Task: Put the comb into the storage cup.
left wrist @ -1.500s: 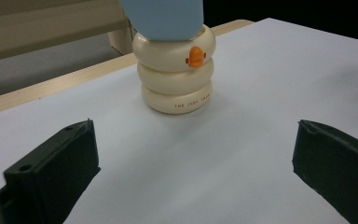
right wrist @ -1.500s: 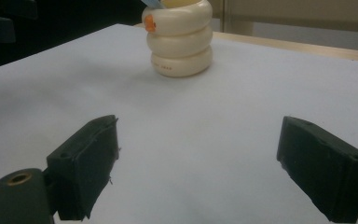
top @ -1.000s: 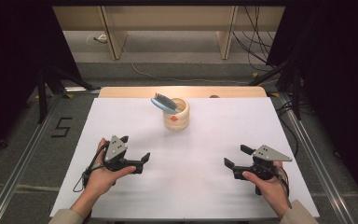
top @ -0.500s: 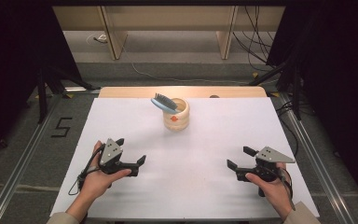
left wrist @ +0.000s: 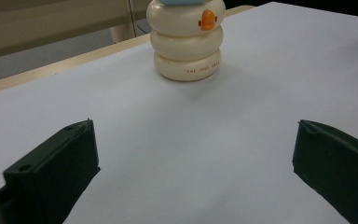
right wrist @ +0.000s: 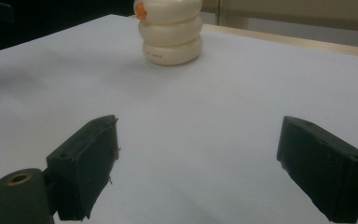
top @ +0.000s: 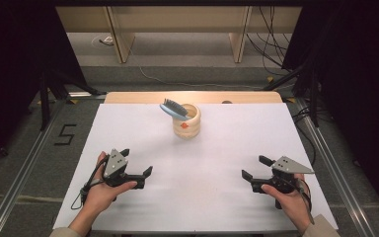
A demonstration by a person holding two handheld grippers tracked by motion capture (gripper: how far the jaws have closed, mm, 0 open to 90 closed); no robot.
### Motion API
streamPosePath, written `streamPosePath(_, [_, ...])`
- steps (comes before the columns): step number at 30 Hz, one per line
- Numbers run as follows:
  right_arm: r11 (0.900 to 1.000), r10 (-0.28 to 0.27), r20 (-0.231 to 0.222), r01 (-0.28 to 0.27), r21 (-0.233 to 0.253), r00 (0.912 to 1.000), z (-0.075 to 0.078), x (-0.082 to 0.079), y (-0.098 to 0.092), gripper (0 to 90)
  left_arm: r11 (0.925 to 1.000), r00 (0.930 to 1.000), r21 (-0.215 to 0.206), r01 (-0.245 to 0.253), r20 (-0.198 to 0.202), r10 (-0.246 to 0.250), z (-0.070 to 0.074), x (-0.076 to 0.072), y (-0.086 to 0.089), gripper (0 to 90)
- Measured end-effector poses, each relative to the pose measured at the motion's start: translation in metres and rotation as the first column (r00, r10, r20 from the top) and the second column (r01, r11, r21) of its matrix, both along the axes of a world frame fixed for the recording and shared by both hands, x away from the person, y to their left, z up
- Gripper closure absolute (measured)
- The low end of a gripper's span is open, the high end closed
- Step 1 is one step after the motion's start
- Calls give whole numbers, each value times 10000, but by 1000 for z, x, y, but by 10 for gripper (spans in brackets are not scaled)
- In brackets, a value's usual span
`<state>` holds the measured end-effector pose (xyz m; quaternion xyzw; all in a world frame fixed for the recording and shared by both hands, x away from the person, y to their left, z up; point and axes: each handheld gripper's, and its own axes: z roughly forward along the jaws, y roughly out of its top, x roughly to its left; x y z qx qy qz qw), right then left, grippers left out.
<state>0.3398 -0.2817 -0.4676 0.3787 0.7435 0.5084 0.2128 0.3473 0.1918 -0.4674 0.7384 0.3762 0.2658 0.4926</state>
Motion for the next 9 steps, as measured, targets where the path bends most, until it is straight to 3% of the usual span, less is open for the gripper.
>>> streamPosePath(9, [10000,-32,25,32,23,10000,-1,1,0,134,10000,10000,15,-28,56,28,0,1,1,0])
